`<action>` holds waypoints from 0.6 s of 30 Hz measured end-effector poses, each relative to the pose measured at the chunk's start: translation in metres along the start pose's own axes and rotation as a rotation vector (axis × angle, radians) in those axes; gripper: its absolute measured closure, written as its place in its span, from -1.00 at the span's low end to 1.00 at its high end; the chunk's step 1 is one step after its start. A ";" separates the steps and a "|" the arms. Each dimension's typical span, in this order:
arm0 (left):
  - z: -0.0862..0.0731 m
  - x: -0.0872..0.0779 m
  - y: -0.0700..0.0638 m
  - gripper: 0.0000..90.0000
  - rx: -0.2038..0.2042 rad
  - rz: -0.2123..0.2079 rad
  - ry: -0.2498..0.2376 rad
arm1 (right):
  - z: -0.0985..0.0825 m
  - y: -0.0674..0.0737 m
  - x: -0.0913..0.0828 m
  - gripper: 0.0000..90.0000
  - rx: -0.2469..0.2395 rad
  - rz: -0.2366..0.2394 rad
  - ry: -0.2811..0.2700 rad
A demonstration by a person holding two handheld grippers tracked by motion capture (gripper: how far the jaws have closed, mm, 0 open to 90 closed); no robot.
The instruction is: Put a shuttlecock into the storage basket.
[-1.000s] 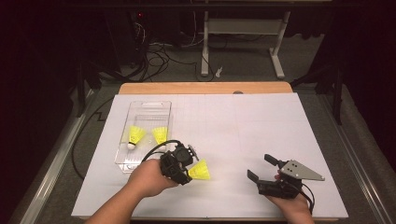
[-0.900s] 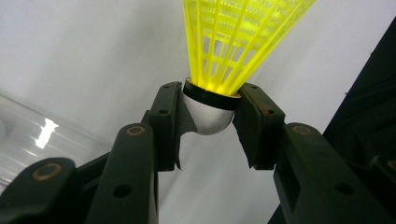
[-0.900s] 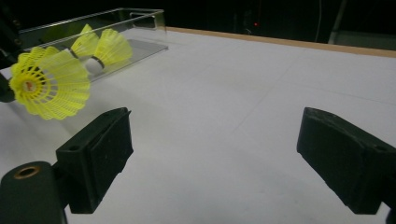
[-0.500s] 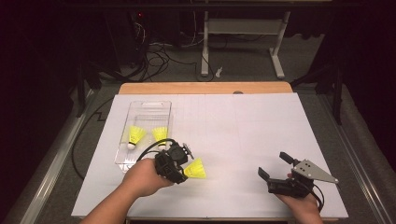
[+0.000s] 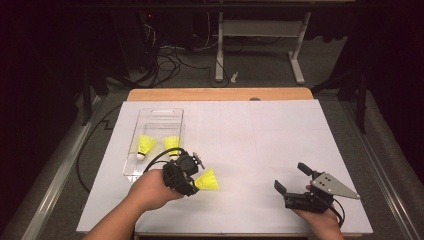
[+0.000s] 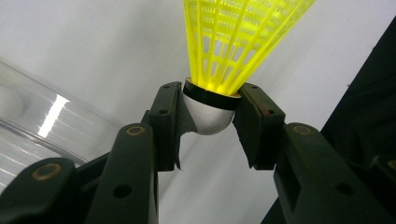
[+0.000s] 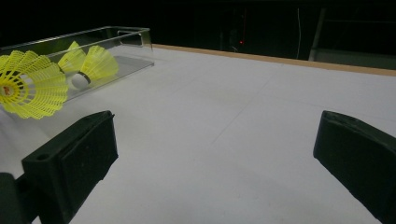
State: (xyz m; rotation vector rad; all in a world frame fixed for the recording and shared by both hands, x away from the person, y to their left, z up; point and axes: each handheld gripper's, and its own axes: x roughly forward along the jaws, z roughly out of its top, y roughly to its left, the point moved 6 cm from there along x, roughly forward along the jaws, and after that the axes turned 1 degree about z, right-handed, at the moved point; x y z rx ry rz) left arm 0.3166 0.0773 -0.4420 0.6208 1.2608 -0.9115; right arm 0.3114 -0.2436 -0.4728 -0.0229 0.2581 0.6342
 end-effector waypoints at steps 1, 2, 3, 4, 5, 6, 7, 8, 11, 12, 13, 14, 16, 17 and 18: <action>0.000 0.000 0.000 0.39 -0.001 -0.001 -0.001 | -0.001 0.000 0.001 -0.99 0.001 0.002 -0.001; 0.000 -0.001 0.000 0.39 -0.001 -0.002 -0.003 | -0.001 0.000 0.001 -0.99 0.002 0.002 0.000; 0.000 -0.001 0.000 0.39 -0.001 -0.005 -0.003 | -0.002 0.000 0.002 -0.99 0.002 0.002 0.003; 0.001 -0.001 0.000 0.39 0.000 -0.009 -0.002 | -0.002 0.000 0.002 -0.99 0.000 0.001 0.004; 0.001 -0.002 -0.001 0.39 0.000 -0.010 -0.005 | -0.003 0.000 0.002 -0.99 -0.003 0.002 0.005; 0.001 -0.002 -0.001 0.39 -0.001 -0.010 -0.006 | -0.003 -0.001 0.002 -0.99 -0.002 0.001 0.003; 0.001 -0.003 0.000 0.39 -0.003 -0.007 -0.004 | -0.003 -0.001 0.002 -0.99 -0.001 0.002 0.001; 0.001 -0.004 0.000 0.39 -0.005 -0.007 -0.006 | -0.002 -0.001 0.002 -0.99 -0.001 0.002 -0.001; 0.001 -0.008 0.000 0.39 -0.005 -0.009 -0.008 | -0.003 -0.001 0.002 -0.99 0.005 0.003 0.002; 0.002 -0.010 0.000 0.39 -0.007 -0.012 -0.007 | -0.003 -0.001 0.003 -0.99 0.005 0.002 0.003; 0.002 -0.011 0.000 0.39 -0.007 -0.012 -0.001 | -0.003 -0.001 0.003 -0.99 0.004 0.002 0.005; 0.002 -0.013 0.000 0.39 -0.007 -0.011 -0.001 | -0.004 -0.001 0.003 -0.99 0.004 0.003 0.010; 0.003 -0.016 -0.001 0.39 -0.003 -0.011 0.002 | -0.004 -0.001 0.003 -0.99 0.004 0.001 0.016; 0.003 -0.018 0.000 0.39 -0.001 -0.010 0.005 | -0.004 -0.001 0.003 -0.99 0.005 0.003 0.017; 0.004 -0.020 0.000 0.39 -0.001 -0.010 0.003 | -0.004 -0.001 0.003 -0.99 0.007 0.003 0.016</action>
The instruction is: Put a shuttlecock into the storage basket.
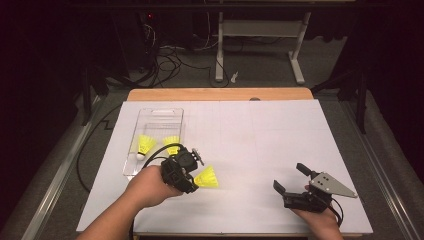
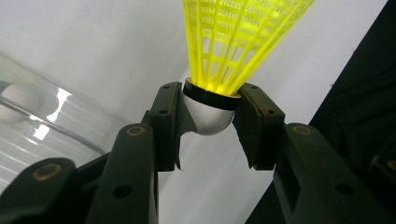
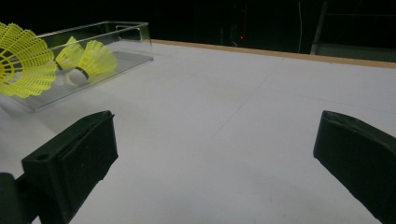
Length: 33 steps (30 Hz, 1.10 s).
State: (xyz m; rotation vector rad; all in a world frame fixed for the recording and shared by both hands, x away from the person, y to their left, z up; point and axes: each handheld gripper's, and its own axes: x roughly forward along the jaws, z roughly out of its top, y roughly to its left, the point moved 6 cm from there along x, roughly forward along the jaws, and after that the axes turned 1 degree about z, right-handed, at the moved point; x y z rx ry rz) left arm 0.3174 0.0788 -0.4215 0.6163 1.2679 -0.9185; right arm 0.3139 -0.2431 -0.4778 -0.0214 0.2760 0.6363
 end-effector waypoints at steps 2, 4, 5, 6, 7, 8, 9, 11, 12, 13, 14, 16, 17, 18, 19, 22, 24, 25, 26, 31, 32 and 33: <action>0.001 -0.005 0.000 0.39 -0.002 -0.004 -0.006 | 0.000 0.000 0.000 -0.99 -0.001 -0.001 0.000; 0.001 -0.010 0.002 0.39 -0.005 0.002 -0.010 | -0.001 -0.001 0.000 -0.99 -0.001 -0.002 0.009; 0.000 -0.012 0.003 0.39 -0.008 0.005 -0.013 | -0.001 -0.001 0.001 -0.99 -0.002 -0.004 0.014; 0.000 -0.015 0.004 0.39 -0.007 0.003 -0.013 | -0.002 -0.001 0.001 -0.99 -0.002 -0.004 0.017; -0.001 -0.018 0.005 0.39 -0.006 0.008 -0.013 | -0.002 -0.001 0.001 -0.99 -0.003 -0.003 0.018; -0.001 -0.021 0.006 0.39 -0.008 0.007 -0.014 | -0.002 -0.001 0.001 -0.99 -0.002 -0.003 0.018; -0.002 -0.023 0.007 0.39 -0.009 0.006 -0.016 | -0.001 -0.001 0.001 -0.99 -0.004 -0.002 0.017; -0.004 -0.027 0.010 0.40 -0.013 0.007 -0.012 | -0.001 0.000 0.001 -0.99 -0.004 0.002 0.016; -0.005 -0.029 0.012 0.40 -0.019 0.005 -0.016 | -0.001 0.000 0.001 -0.99 -0.004 0.003 0.016; -0.006 -0.032 0.014 0.40 -0.024 0.005 -0.021 | -0.001 0.000 0.001 -0.99 -0.008 0.004 0.018; -0.007 -0.034 0.016 0.40 -0.028 0.006 -0.019 | -0.001 0.000 0.001 -0.99 -0.009 0.005 0.020; -0.010 -0.038 0.021 0.40 -0.036 0.011 -0.022 | -0.001 0.001 0.001 -0.99 -0.010 0.005 0.019; -0.011 -0.040 0.023 0.40 -0.040 0.012 -0.023 | -0.001 0.001 0.001 -0.99 -0.010 0.004 0.019; -0.013 -0.041 0.025 0.40 -0.044 0.015 -0.019 | -0.001 0.001 0.001 -0.99 -0.011 0.005 0.018; -0.015 -0.043 0.027 0.40 -0.048 0.018 -0.018 | -0.001 0.001 0.001 -0.99 -0.010 0.007 0.018; -0.021 -0.046 0.033 0.40 -0.056 0.025 -0.011 | -0.001 0.001 0.002 -0.99 -0.013 0.011 0.020; -0.026 -0.047 0.038 0.40 -0.064 0.032 -0.012 | -0.001 0.001 0.002 -0.99 -0.015 0.011 0.020; -0.028 -0.047 0.040 0.40 -0.072 0.034 -0.015 | -0.001 0.002 0.002 -0.99 -0.016 0.012 0.022; -0.030 -0.047 0.042 0.40 -0.077 0.034 -0.014 | -0.002 0.002 0.002 -0.99 -0.015 0.014 0.023; -0.039 -0.048 0.050 0.40 -0.093 0.037 -0.010 | -0.002 0.002 0.003 -0.99 -0.019 0.016 0.026; -0.041 -0.049 0.053 0.40 -0.100 0.041 -0.009 | -0.002 0.002 0.003 -0.99 -0.019 0.017 0.026; -0.043 -0.050 0.055 0.40 -0.107 0.042 -0.005 | -0.002 0.003 0.003 -0.99 -0.019 0.017 0.026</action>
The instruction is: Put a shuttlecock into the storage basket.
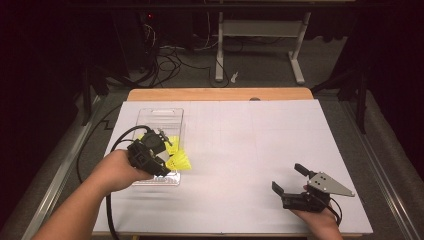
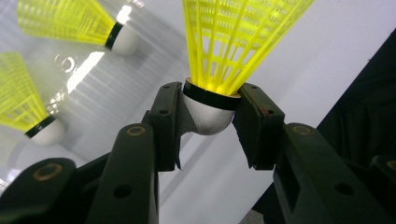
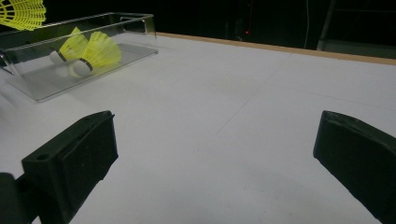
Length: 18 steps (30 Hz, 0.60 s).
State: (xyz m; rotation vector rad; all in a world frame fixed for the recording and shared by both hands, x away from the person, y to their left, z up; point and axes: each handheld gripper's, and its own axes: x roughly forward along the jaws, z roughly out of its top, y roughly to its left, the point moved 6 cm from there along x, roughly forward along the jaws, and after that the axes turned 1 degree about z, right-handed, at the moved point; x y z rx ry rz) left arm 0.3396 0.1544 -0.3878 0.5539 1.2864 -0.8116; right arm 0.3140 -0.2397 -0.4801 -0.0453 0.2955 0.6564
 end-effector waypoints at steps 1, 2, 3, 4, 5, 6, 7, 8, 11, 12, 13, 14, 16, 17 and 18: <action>-0.002 -0.001 0.003 0.40 -0.009 0.001 -0.002 | 0.000 0.000 0.000 -0.99 0.000 0.001 0.000; -0.004 -0.001 0.005 0.40 -0.016 0.003 0.000 | 0.000 0.000 0.000 -0.99 -0.001 0.001 0.000; -0.006 -0.002 0.008 0.40 -0.022 0.006 0.001 | 0.000 0.000 0.000 -0.99 -0.001 0.002 0.000; -0.008 -0.002 0.011 0.40 -0.029 0.010 0.003 | 0.000 0.000 0.000 -0.99 -0.002 0.003 -0.001; -0.009 -0.002 0.013 0.40 -0.034 0.011 0.003 | 0.000 0.001 0.000 -0.99 -0.001 0.002 -0.001; -0.011 -0.002 0.015 0.40 -0.036 0.015 0.009 | 0.000 0.001 0.000 -0.99 0.000 0.002 -0.001; -0.013 -0.001 0.017 0.40 -0.037 0.017 0.012 | 0.000 0.001 0.000 -0.99 0.000 0.002 0.000; -0.015 -0.001 0.018 0.40 -0.041 0.018 0.012 | 0.000 0.001 0.000 -0.99 -0.001 0.002 0.000; -0.020 -0.002 0.025 0.40 -0.065 0.014 0.010 | 0.000 0.001 0.000 -0.99 0.000 0.003 0.000; -0.022 -0.002 0.028 0.40 -0.073 0.017 0.009 | 0.000 0.001 0.000 -0.99 0.000 0.003 0.001; -0.024 -0.002 0.030 0.40 -0.076 0.016 0.010 | 0.000 0.001 0.000 -0.99 0.000 0.003 0.001; -0.025 -0.002 0.032 0.40 -0.080 0.017 0.014 | 0.000 0.001 0.000 -0.99 0.000 0.003 0.001; -0.028 -0.001 0.034 0.40 -0.081 0.016 0.016 | 0.000 0.001 0.000 -0.99 0.000 0.003 0.001; -0.029 0.000 0.035 0.40 -0.082 0.019 0.016 | 0.000 0.000 0.000 -0.99 0.001 0.003 0.001; -0.030 0.001 0.036 0.40 -0.086 0.020 0.017 | 0.000 0.000 0.000 -0.99 0.002 0.003 0.001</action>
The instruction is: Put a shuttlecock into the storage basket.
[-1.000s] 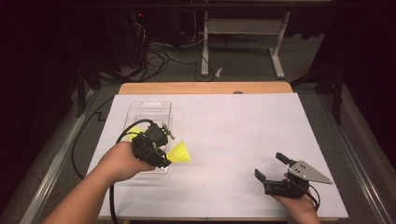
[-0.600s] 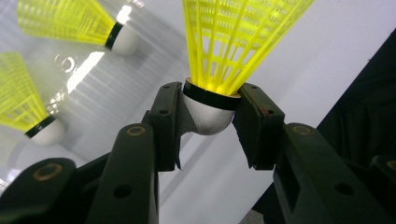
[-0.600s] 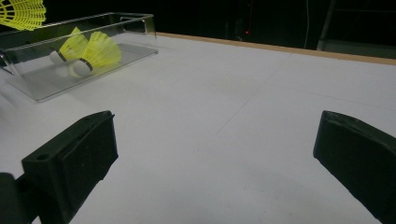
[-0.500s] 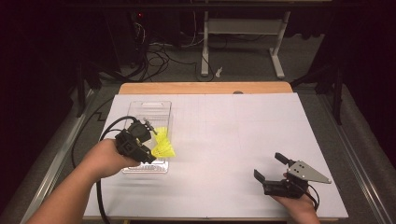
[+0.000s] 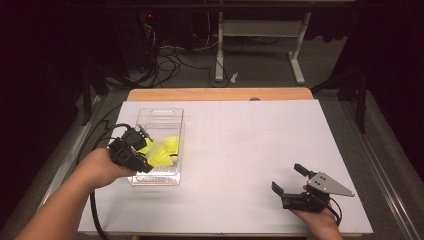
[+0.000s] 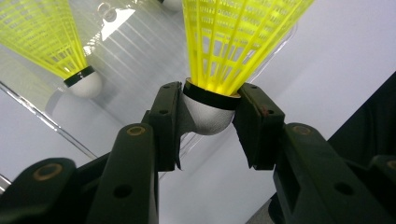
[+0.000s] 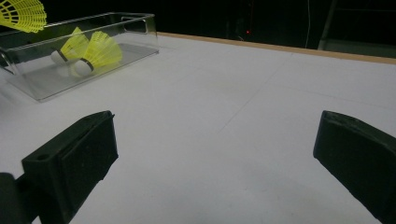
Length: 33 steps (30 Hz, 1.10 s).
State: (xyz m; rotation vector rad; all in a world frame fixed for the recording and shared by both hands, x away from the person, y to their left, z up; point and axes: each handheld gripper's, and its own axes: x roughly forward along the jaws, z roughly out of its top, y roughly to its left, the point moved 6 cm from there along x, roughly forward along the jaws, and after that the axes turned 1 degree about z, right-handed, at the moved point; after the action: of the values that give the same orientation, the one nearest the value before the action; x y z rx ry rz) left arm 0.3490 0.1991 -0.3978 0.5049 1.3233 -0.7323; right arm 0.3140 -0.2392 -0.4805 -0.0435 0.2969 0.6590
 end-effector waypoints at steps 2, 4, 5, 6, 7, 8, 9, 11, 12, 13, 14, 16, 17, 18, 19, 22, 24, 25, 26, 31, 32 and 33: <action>-0.001 0.001 0.001 0.40 0.000 0.004 0.003 | 0.000 0.000 0.000 -0.99 0.002 -0.001 0.000; -0.002 0.002 0.002 0.40 0.001 0.002 0.007 | 0.000 0.000 0.000 -0.99 0.002 0.000 0.001; -0.002 0.002 0.002 0.40 0.003 0.001 0.008 | 0.000 0.000 0.000 -0.99 0.000 0.000 0.002; -0.002 0.002 0.003 0.40 0.003 0.002 0.007 | 0.000 0.000 0.000 -0.99 -0.001 0.001 0.003; -0.002 0.001 0.003 0.40 -0.002 0.001 0.008 | 0.000 0.000 0.000 -0.99 0.000 0.001 0.003; -0.002 0.001 0.004 0.40 -0.004 -0.001 0.008 | 0.000 0.000 0.000 -0.99 0.001 0.000 0.004; -0.002 0.000 0.004 0.40 -0.004 0.003 0.008 | -0.001 0.000 0.000 -0.99 0.002 0.000 0.004; -0.002 -0.003 0.006 0.40 -0.010 0.004 0.008 | 0.000 0.000 0.000 -0.99 0.004 -0.001 0.002; -0.002 -0.003 0.007 0.40 -0.009 0.005 0.008 | 0.000 0.000 0.000 -0.99 0.004 -0.001 0.001; -0.002 -0.003 0.007 0.40 -0.016 0.007 0.006 | 0.000 -0.001 -0.001 -0.99 0.004 -0.001 0.001; -0.002 -0.003 0.008 0.40 -0.015 0.007 0.009 | 0.000 -0.001 -0.001 -0.99 0.005 -0.001 0.001; 0.000 0.000 0.009 0.40 -0.016 0.013 0.011 | 0.000 -0.001 0.000 -0.99 0.005 -0.001 0.002; 0.000 0.001 0.010 0.40 -0.015 0.014 0.014 | 0.000 0.000 0.000 -0.99 0.005 -0.001 0.002; 0.001 0.003 0.010 0.40 -0.016 0.012 0.016 | 0.000 0.000 0.000 -0.98 0.004 0.000 0.001; 0.002 0.004 0.010 0.40 -0.018 0.018 0.020 | 0.000 0.000 0.000 -0.98 0.003 -0.001 0.001; 0.004 0.009 0.010 0.40 -0.015 0.017 0.031 | -0.001 0.000 0.000 -0.98 0.004 -0.001 0.004; 0.005 0.012 0.013 0.40 -0.029 0.022 0.033 | -0.001 -0.001 0.000 -0.98 0.004 -0.001 0.006; 0.004 0.014 0.014 0.40 -0.028 0.024 0.039 | -0.001 -0.001 0.000 -0.98 0.004 -0.001 0.005; 0.005 0.015 0.015 0.40 -0.028 0.030 0.044 | -0.001 -0.001 0.000 -0.98 0.004 -0.001 0.004; 0.004 0.026 0.018 0.40 -0.039 0.019 0.061 | -0.001 0.000 0.000 -0.98 0.001 0.001 0.004; 0.003 0.028 0.018 0.40 -0.040 0.016 0.063 | 0.000 0.000 -0.001 -0.98 0.001 0.001 0.003; 0.003 0.030 0.019 0.40 -0.045 0.012 0.062 | 0.000 0.000 -0.001 -0.98 0.002 0.002 0.003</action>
State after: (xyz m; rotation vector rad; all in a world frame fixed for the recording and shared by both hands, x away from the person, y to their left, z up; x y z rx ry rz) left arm 0.3669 0.2040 -0.4280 0.5030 1.3903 -0.6802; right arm 0.3137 -0.2400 -0.4807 -0.0426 0.2999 0.6606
